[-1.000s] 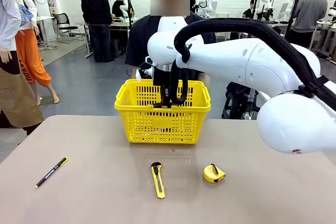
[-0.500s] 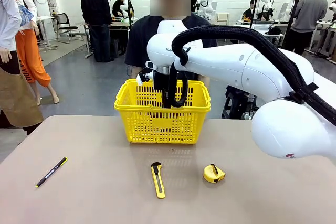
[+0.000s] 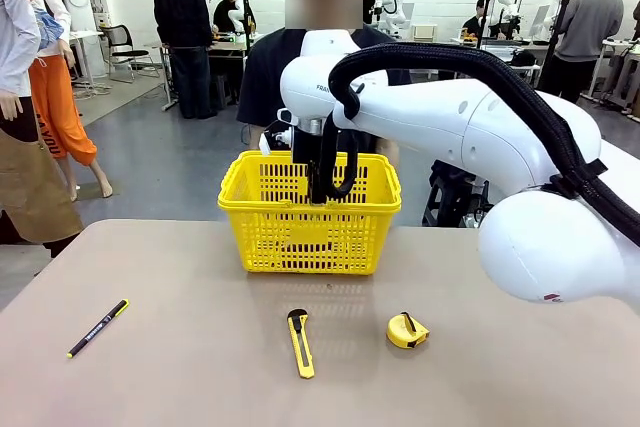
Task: Place the items the person wants into the basket.
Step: Pick up the item the person points to and place it in the Market Basket.
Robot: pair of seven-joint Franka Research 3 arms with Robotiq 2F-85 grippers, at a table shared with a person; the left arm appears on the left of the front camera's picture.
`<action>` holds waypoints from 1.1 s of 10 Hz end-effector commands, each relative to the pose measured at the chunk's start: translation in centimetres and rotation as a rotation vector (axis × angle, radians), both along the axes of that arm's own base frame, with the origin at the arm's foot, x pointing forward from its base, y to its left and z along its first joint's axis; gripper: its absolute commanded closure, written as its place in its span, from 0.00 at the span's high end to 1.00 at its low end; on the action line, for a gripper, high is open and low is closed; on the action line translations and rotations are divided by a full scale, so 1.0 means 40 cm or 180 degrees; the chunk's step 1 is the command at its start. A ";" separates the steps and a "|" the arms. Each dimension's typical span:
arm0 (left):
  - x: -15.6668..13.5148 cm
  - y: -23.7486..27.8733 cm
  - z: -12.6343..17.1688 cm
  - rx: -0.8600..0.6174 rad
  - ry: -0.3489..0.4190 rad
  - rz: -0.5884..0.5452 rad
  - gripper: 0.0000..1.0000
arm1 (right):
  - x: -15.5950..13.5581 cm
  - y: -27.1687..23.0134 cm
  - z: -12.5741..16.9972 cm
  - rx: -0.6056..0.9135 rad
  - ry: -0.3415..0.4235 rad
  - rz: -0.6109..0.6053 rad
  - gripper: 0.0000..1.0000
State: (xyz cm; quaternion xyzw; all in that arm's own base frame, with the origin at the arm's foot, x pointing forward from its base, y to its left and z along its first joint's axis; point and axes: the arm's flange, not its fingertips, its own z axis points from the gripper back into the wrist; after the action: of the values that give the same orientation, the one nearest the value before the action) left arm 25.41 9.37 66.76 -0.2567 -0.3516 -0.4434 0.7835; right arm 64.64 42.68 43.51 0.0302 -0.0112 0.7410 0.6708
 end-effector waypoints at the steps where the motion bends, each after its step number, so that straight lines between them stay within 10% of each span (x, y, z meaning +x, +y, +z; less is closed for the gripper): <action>1: 0.001 -0.002 -0.001 0.0011 -0.0014 0.0009 1.00 | 0.056 0.039 0.062 -0.0072 -0.0019 -0.0045 1.00; 7: 0.001 -0.002 -0.001 0.0011 -0.0014 0.0009 1.00 | -0.013 0.017 0.113 -0.0179 0.0045 -0.0140 1.00; 11: 0.001 -0.002 -0.001 0.0011 -0.0014 0.0009 1.00 | -0.306 -0.169 0.269 -0.0544 0.0053 -0.1099 1.00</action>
State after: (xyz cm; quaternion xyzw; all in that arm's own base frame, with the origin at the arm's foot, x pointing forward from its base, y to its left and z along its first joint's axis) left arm 25.42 9.37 66.75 -0.2568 -0.3514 -0.4434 0.7836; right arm 58.05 40.03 56.10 -0.0052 0.0473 0.6392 0.7675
